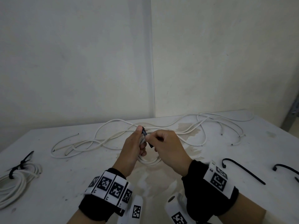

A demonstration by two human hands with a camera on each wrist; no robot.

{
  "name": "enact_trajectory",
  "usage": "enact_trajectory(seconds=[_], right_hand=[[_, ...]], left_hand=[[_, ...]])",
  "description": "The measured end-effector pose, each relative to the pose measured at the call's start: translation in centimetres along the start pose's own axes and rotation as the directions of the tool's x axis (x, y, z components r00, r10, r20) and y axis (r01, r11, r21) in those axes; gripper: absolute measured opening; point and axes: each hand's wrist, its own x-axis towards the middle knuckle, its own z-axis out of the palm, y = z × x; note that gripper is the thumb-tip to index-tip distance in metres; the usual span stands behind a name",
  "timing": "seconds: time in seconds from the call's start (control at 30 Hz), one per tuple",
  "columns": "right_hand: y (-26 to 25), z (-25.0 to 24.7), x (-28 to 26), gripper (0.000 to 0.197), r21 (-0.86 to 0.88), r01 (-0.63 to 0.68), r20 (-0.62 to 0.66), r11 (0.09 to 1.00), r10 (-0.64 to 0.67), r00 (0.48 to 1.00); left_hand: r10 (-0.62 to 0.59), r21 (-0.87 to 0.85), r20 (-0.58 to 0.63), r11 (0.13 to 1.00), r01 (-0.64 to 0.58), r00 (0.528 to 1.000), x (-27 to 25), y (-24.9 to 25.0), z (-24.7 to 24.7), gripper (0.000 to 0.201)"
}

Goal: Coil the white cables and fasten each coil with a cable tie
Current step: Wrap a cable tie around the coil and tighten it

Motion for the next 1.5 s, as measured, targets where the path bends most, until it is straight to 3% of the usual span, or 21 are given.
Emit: enact_trajectory(seconds=[0.2, 0.37, 0.53, 0.63, 0.7, 0.83, 0.97, 1.17, 1.3, 1.37, 1.5], right_hand=[[0.5, 0.4, 0.4, 0.036, -0.088, 0.044, -0.014, 0.995, -0.046, 0.999], [0.7, 1.3, 0.5, 0.024, -0.031, 0.059, -0.142, 0.998, -0.063, 0.988], [0.6, 1.3, 0.3, 0.019, -0.043, 0.068, -0.07, 0.997, -0.071, 0.995], [0.7, 1.4, -0.2, 0.014, -0.078, 0.108, -0.069, 0.991, -0.113, 0.991], [0.6, 1.4, -0.5, 0.017, -0.034, 0.111, -0.06, 0.993, -0.113, 0.992], [0.6, 1.5, -0.7, 0.025, 0.018, 0.103, -0.072, 0.994, -0.102, 0.992], [0.5, 1.9, -0.8, 0.025, 0.109, 0.079, -0.142, 0.991, -0.063, 0.988], [0.6, 1.2, -0.4, 0.016, 0.1, 0.032, -0.196, 0.994, -0.012, 0.981], [0.2, -0.7, 0.4, 0.013, -0.022, 0.12, -0.343, 0.993, -0.12, 0.932], [-0.2, -1.3, 1.1, 0.004, -0.167, 0.123, -0.249, 0.978, -0.163, 0.955], [-0.8, -1.4, 1.9, 0.016, -0.235, 0.115, -0.041, 0.965, -0.127, 0.991]], left_hand=[[0.023, 0.024, 0.002, 0.999, -0.023, 1.0, -0.4, 0.1, -0.2, 0.034], [0.105, 0.069, 0.012, 0.992, -0.105, 0.994, -0.7, 0.0, 0.1, 0.036], [0.141, 0.066, -0.032, 0.988, -0.139, 0.989, -0.1, 0.1, -0.9, 0.041], [0.161, 0.035, -0.052, 0.987, -0.16, 0.986, 0.0, 0.1, -0.8, 0.032], [0.18, 0.011, -0.061, 0.984, -0.18, 0.982, -0.3, 0.2, -0.5, 0.022], [0.207, 0.023, -0.016, 0.978, -0.207, 0.978, -0.5, 0.0, -0.5, 0.025], [0.184, -0.01, -0.015, 0.983, -0.184, 0.983, -0.8, 0.2, 0.3, 0.024], [0.182, 0.043, -0.02, 0.983, -0.181, 0.983, -0.7, 0.5, 0.0, 0.024], [0.169, 0.021, -0.029, 0.986, -0.168, 0.985, -0.6, 0.7, -0.8, 0.025], [0.154, 0.027, 0.007, 0.988, -0.154, 0.988, -0.8, 0.7, -0.9, 0.024], [0.122, 0.042, 0.085, 0.991, -0.126, 0.989, -1.1, 0.8, -0.5, 0.023]])
